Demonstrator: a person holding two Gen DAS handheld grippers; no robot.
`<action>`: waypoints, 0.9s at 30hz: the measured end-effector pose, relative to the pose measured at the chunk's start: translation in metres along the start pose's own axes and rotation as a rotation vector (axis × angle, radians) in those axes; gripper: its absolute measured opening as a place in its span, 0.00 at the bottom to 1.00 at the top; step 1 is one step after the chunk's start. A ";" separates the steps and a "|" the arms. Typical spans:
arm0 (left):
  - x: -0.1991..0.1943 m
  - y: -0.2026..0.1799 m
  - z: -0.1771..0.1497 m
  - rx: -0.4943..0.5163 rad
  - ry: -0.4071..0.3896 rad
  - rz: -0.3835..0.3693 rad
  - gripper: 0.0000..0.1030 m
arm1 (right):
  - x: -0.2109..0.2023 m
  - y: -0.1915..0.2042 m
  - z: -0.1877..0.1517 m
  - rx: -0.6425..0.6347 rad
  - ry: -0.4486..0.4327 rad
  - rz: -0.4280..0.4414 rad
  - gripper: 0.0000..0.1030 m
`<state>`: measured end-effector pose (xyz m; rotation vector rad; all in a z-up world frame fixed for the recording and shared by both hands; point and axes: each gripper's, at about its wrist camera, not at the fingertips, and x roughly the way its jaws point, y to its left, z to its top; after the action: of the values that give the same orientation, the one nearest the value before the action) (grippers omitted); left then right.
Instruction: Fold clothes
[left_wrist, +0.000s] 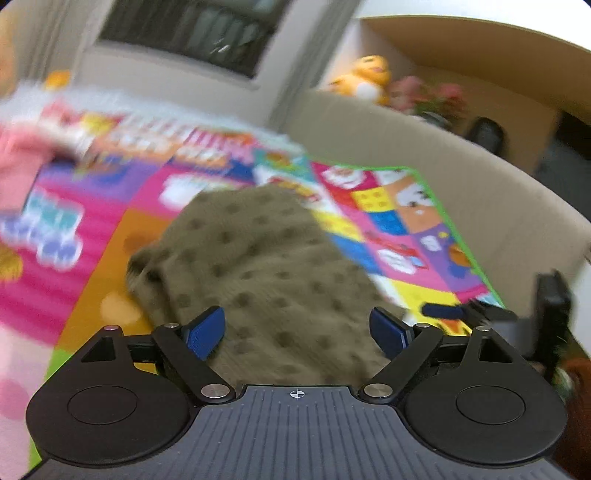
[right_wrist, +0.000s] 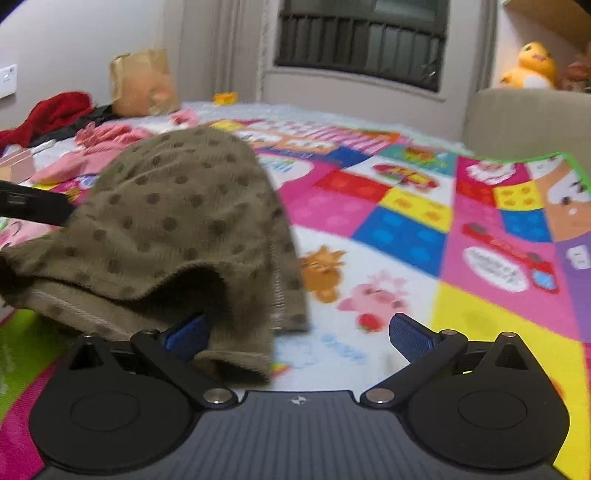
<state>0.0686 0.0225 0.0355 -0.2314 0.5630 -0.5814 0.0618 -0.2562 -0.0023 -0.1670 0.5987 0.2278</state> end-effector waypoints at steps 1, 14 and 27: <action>-0.004 -0.010 0.002 0.041 -0.011 -0.005 0.86 | 0.001 -0.005 -0.002 0.020 -0.001 -0.018 1.00; 0.082 -0.119 -0.035 0.686 0.225 0.199 0.75 | 0.011 -0.047 -0.032 0.260 -0.074 0.066 1.00; 0.073 -0.115 -0.015 0.562 0.261 0.198 0.66 | 0.002 -0.071 -0.051 0.421 -0.195 0.201 1.00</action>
<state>0.0582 -0.1144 0.0324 0.4329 0.6422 -0.5575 0.0542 -0.3350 -0.0385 0.3205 0.4568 0.3031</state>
